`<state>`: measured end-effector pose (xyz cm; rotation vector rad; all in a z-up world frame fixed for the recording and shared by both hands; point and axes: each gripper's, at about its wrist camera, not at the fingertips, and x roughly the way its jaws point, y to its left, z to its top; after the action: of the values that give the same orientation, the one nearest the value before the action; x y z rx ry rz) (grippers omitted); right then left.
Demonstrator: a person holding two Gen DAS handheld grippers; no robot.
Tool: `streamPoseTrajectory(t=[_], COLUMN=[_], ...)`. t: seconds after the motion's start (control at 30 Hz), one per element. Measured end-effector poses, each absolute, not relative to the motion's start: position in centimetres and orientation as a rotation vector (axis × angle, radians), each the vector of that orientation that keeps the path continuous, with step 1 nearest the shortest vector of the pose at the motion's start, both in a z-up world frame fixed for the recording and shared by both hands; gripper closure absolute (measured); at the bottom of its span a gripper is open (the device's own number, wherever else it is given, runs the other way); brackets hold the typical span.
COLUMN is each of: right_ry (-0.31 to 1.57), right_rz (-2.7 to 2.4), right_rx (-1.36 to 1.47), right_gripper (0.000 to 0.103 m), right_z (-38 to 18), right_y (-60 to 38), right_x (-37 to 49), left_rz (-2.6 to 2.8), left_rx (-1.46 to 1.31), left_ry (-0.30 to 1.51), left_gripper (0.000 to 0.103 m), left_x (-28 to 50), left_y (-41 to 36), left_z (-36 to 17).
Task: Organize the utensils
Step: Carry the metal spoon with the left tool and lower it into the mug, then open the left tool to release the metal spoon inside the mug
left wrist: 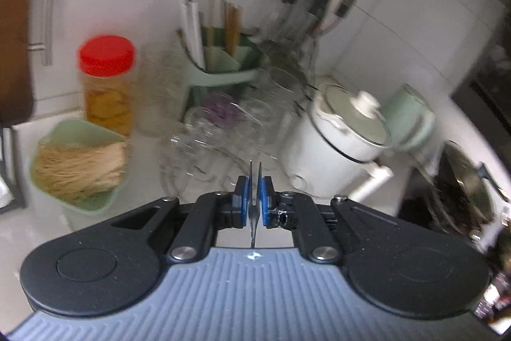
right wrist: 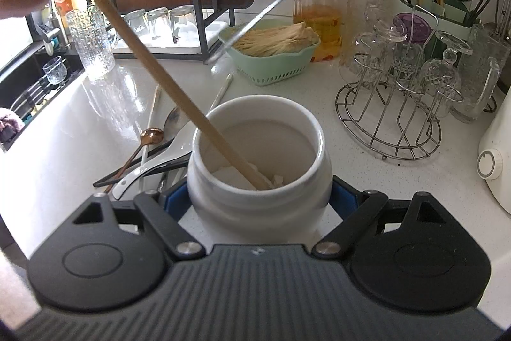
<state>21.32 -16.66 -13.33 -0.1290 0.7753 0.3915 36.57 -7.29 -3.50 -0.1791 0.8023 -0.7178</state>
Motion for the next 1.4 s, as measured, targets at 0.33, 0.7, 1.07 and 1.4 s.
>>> streamPoseTrajectory(t=[0.33, 0.7, 1.07, 1.4], right_ry=[0.774, 0.776, 0.774, 0.766], right_rz=[0.392, 0.391, 0.378, 0.371], right_rx=[-0.131, -0.131, -0.121, -0.119], right_gripper=[0.012, 0.012, 0.012, 0.012], right_z=[-13.3, -13.3, -13.3, -13.4], right_y=[-16.6, -16.5, -16.4, -16.4], right_x=[21.3, 21.5, 21.6, 21.5], left_rz=[-0.819, -0.900, -0.896, -0.865], left_rx=[-0.112, 0.013, 0.134, 0.278], left_ry=[0.894, 1.015, 1.141, 1.264], left_gripper=[0.093, 0.093, 0.093, 0.093], left_x=[39.9, 38.4, 36.1, 34.9], left_y=[-7.9, -8.5, -7.9, -9.2], left_z=[-4.0, -5.6, -3.8, -3.4])
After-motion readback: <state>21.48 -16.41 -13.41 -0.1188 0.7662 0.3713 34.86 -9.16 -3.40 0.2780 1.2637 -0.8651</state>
